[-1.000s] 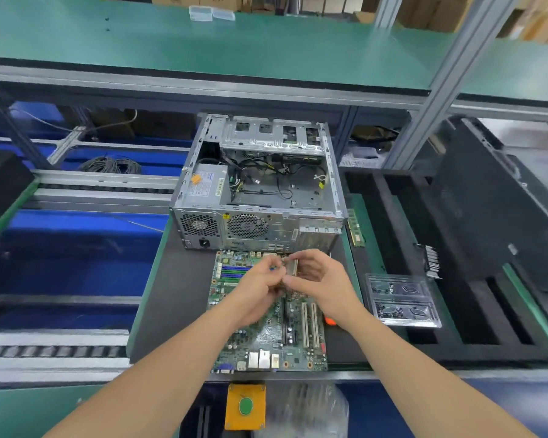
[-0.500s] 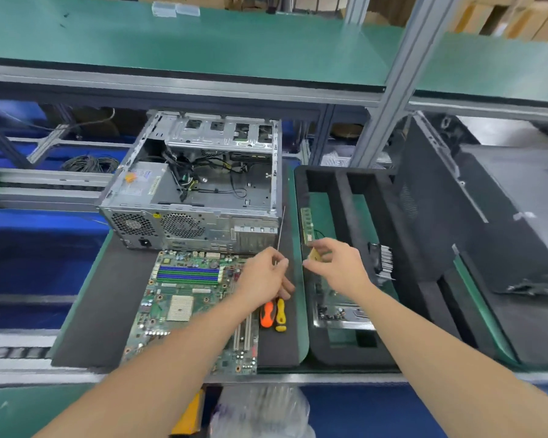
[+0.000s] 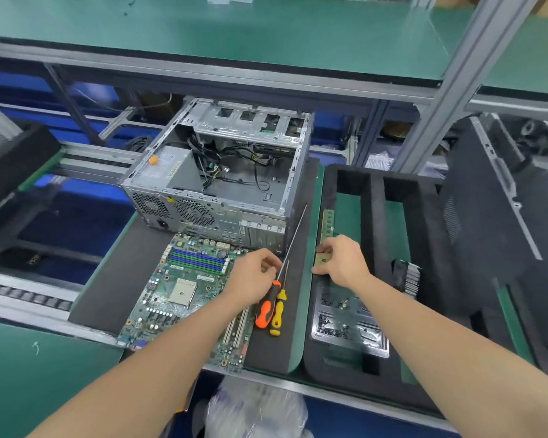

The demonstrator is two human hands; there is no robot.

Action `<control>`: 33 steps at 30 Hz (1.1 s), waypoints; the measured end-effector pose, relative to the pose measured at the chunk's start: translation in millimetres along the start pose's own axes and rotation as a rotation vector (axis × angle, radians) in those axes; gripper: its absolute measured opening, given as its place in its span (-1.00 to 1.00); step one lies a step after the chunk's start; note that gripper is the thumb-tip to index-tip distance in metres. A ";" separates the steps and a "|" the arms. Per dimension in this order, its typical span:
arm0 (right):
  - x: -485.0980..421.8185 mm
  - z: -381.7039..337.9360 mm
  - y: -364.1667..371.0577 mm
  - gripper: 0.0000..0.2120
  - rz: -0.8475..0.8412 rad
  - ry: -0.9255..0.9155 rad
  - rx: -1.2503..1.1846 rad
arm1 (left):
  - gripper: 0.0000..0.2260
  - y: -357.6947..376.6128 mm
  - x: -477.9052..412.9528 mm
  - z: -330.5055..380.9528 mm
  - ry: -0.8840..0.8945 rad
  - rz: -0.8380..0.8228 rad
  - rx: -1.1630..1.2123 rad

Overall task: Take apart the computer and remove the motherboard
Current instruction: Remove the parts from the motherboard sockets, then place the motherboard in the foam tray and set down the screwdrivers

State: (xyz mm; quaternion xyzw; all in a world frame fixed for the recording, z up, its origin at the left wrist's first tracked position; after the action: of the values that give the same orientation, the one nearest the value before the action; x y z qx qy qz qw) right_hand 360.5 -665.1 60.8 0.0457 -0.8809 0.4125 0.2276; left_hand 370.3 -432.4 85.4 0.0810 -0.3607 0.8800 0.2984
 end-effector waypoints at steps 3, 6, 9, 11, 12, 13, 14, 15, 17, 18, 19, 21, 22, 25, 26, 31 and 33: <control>0.9 4.4 0.0 -0.56 -0.019 -0.032 -0.021 | -0.79 -1.9 1.5 -5.2 -0.025 0.008 0.004; 3.0 8.0 0.2 -0.57 -0.029 -0.044 -0.046 | -0.78 -3.1 2.9 -7.9 -0.037 0.020 0.027; 6.4 6.1 -2.3 -0.52 -0.022 -0.060 -0.009 | -0.82 -8.2 6.1 -12.5 -0.052 0.039 0.060; 11.0 2.2 -4.6 -0.54 0.047 -0.087 -0.008 | -0.88 -15.7 9.5 -19.2 -0.047 0.058 0.036; 14.9 -1.1 -5.4 -0.59 0.110 -0.104 -0.013 | -0.91 -21.3 12.1 -24.3 -0.049 0.078 0.006; 20.3 -5.2 -4.9 -0.66 0.183 -0.122 -0.016 | -0.92 -28.0 15.6 -30.2 -0.057 0.106 -0.023; 26.7 -10.3 -2.7 -0.74 0.248 -0.143 -0.019 | -0.93 -35.6 19.4 -36.7 -0.068 0.138 -0.043; 33.8 -16.6 1.3 -0.82 0.289 -0.167 -0.030 | -0.92 -43.6 23.6 -43.8 -0.078 0.169 -0.048; 49.5 -33.0 13.8 -0.89 0.291 -0.203 -0.077 | -0.89 -59.7 32.9 -58.8 -0.103 0.217 -0.031; 56.7 -42.7 21.4 -0.89 0.265 -0.211 -0.092 | -0.88 -67.9 37.4 -66.1 -0.117 0.237 -0.023; 62.6 -53.0 29.9 -0.89 0.229 -0.214 -0.093 | -0.86 -75.9 41.6 -73.1 -0.128 0.253 -0.017; 72.9 -74.5 49.5 -0.90 0.143 -0.218 -0.074 | -0.83 -90.1 49.4 -87.2 -0.138 0.268 -0.005; 77.6 -85.3 59.5 -0.91 0.113 -0.225 -0.067 | -0.82 -96.0 53.3 -94.2 -0.136 0.263 -0.009; 92.2 -119.0 89.1 -0.93 0.063 -0.249 -0.053 | -0.83 -112.0 64.6 -115.3 -0.113 0.250 -0.094; 96.4 -130.3 99.0 -0.94 0.040 -0.254 -0.035 | -0.83 -116.9 67.6 -123.0 -0.113 0.256 -0.119; 110.7 -180.4 153.2 -0.69 -0.201 -0.344 0.170 | -0.70 -128.0 75.5 -159.9 -0.144 0.197 -0.073; 114.2 -193.8 175.6 -0.43 -0.246 -0.371 0.347 | -0.63 -128.1 76.8 -167.1 -0.109 0.168 -0.025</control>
State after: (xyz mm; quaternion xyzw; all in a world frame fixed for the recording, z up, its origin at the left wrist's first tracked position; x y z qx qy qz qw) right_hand 281.8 -392.9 94.6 0.2656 -0.8114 0.5110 0.0996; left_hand 395.1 -210.5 66.6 0.0948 -0.3929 0.8915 0.2044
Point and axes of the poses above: each hand's wrist, its own x-axis away from the middle knuckle, its own y-axis out of the palm, z = x × y, the point moved 2 cm from there along -x, towards the middle knuckle, and after that the axes turned 13 degrees about -z, right-handed, at the moved point
